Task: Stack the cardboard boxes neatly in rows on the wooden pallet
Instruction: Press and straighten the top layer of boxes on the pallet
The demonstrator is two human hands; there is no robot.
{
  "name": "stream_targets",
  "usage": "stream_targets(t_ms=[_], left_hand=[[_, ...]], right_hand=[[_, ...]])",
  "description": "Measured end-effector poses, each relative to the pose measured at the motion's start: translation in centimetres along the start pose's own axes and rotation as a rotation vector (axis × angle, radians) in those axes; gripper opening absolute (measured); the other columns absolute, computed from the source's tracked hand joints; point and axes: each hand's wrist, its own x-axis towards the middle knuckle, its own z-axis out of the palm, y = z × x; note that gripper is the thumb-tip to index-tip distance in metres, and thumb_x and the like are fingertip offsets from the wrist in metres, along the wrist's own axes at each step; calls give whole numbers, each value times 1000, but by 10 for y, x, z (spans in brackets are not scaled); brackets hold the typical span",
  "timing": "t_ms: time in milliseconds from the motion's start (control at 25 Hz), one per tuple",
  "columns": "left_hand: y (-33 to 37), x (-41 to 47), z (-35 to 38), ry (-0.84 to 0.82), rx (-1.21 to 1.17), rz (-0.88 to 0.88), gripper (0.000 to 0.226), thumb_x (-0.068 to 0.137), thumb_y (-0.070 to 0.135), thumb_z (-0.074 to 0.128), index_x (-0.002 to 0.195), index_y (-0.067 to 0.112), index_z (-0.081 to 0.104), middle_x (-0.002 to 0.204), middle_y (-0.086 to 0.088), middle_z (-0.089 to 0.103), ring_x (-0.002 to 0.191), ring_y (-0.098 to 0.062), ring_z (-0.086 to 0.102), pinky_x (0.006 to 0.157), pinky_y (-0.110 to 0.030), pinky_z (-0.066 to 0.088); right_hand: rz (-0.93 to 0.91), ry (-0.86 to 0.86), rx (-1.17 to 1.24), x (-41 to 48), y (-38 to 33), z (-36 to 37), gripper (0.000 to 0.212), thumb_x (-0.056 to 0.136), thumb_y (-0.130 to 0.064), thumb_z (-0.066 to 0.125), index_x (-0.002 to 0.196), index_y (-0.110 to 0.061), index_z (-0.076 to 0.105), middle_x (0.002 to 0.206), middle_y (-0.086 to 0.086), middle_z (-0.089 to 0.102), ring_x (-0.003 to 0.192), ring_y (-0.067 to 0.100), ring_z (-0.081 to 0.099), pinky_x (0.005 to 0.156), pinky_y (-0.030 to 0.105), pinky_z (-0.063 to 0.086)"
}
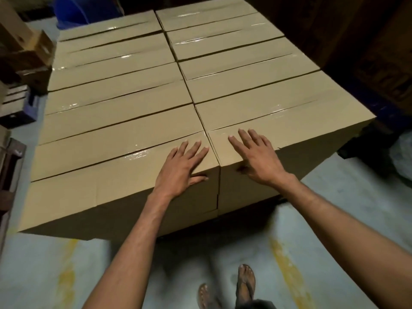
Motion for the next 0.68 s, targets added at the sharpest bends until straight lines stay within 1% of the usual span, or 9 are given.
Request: stream_targets(t_ms=[160, 280, 400, 480, 520, 560, 600, 640, 680], left_hand=[[-2, 4, -4, -1, -56, 7, 91, 89, 68, 55, 161, 39, 9, 170, 5, 7, 158, -27, 4, 127, -49, 17], [-1, 3, -4, 9, -66, -12, 90, 89, 65, 57, 161, 40, 9, 170, 7, 6, 158, -26, 2, 127, -49, 16], [1, 1, -2, 16, -55, -11, 91, 89, 66, 57, 161, 41, 9, 170, 8, 5, 158, -26, 2, 127, -50, 18], [-1, 1, -4, 1, -116, -23, 89, 88, 72, 55, 161, 43, 14, 170, 10, 9, 158, -23, 4, 127, -50, 17], [-2, 3, -7, -2, -175, -45, 85, 87, 77, 52, 160, 45, 21, 169, 12, 15, 157, -20, 8, 126, -48, 17], [-4, 6, -12, 5, -252, -75, 80, 87, 82, 47, 157, 46, 30, 167, 14, 24, 155, -17, 16, 124, -45, 19], [-4, 10, -18, 30, -338, -112, 76, 87, 84, 42, 152, 45, 40, 161, 16, 36, 151, -15, 26, 121, -43, 24], [-6, 18, -24, 83, -409, -150, 72, 89, 83, 41, 149, 43, 47, 155, 15, 45, 145, -14, 35, 117, -42, 31], [-10, 29, -29, 155, -441, -185, 68, 93, 78, 41, 149, 40, 47, 152, 12, 48, 141, -15, 40, 115, -42, 34]], right_hand=[[-4, -22, 26, 7, 6, -7, 112, 82, -51, 80, 163, -36, 3, 172, 4, 5, 158, 33, 6, 125, 49, 11], [-6, -28, 7, 9, 4, -8, 112, 82, -55, 78, 163, -36, 2, 172, 4, 6, 158, 33, 8, 125, 49, 14], [-16, -17, -14, 4, 3, -2, 111, 86, -61, 71, 162, -36, -5, 172, 5, 0, 158, 32, 3, 124, 47, 8], [-18, -25, 4, 0, 4, -1, 110, 87, -64, 68, 162, -36, -8, 172, 5, -5, 158, 32, -2, 125, 48, 5], [-27, -35, 11, -1, 5, -2, 109, 87, -68, 64, 162, -36, -9, 172, 6, -7, 158, 31, -4, 126, 50, 5], [-43, -53, 32, 0, 6, -4, 108, 87, -76, 58, 162, -37, -8, 172, 6, -9, 158, 31, -6, 127, 52, 5], [-64, -84, 89, 3, 6, -8, 106, 85, -84, 48, 163, -37, -8, 171, 5, -11, 158, 29, -9, 127, 53, 4], [-83, -124, 182, 11, 6, -13, 105, 83, -90, 39, 163, -38, -6, 171, 3, -13, 158, 26, -11, 126, 54, 1], [-99, -162, 285, 24, 5, -19, 103, 82, -92, 32, 163, -39, -3, 171, 1, -14, 157, 22, -12, 125, 53, -2]])
